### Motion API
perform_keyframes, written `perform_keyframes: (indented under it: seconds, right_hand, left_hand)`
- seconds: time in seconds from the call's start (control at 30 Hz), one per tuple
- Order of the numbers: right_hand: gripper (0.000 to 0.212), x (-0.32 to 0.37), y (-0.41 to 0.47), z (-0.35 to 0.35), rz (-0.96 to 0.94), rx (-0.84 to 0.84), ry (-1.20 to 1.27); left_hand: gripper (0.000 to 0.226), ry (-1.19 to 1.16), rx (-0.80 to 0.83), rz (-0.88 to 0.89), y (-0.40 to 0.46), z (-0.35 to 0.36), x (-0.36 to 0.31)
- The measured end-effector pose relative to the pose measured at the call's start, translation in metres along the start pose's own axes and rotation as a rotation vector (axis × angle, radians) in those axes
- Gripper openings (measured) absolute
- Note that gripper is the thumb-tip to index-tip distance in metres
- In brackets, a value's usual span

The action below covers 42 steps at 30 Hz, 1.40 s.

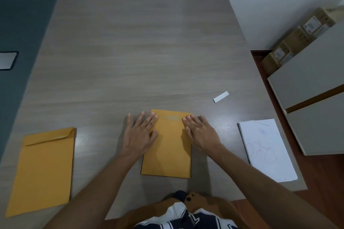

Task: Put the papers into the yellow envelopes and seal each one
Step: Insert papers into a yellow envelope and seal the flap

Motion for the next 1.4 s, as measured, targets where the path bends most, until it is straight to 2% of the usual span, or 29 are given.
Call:
perform_keyframes:
  seconds: [0.27,0.4,0.57,0.77,1.03,1.4]
  right_hand:
    - [0.102,0.001,-0.010,0.002,0.093,0.174,-0.022]
    - [0.117,-0.011,0.001,-0.002,0.091,0.205,-0.050]
    - [0.115,-0.038,0.027,-0.011,0.137,0.210,-0.080]
    - [0.107,-0.071,0.059,-0.016,0.247,0.251,0.050]
    - [0.102,-0.098,0.140,-0.030,0.242,0.214,0.036]
    - [0.095,-0.121,0.215,-0.053,0.249,0.206,0.070]
  left_hand:
    - [0.090,0.020,0.086,-0.018,-0.002,0.000,-0.005]
    - [0.118,-0.028,0.110,-0.004,0.008,-0.005,-0.009]
    - [0.143,-0.038,0.181,0.038,0.044,-0.014,-0.024]
    - [0.138,-0.065,0.140,0.006,0.098,-0.031,-0.033]
    - [0.124,-0.079,0.045,-0.052,0.163,-0.056,-0.018]
    - [0.128,-0.092,0.045,-0.087,0.235,-0.078,0.003]
Point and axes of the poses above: each hand's wrist, its own y-axis towards the middle knuckle, its own z-axis out of the palm, x = y × z, the point moved 9 cm from there along y, towards the middle knuckle, and after that the axes turned 9 degrees about z, right-handed, at the moved point
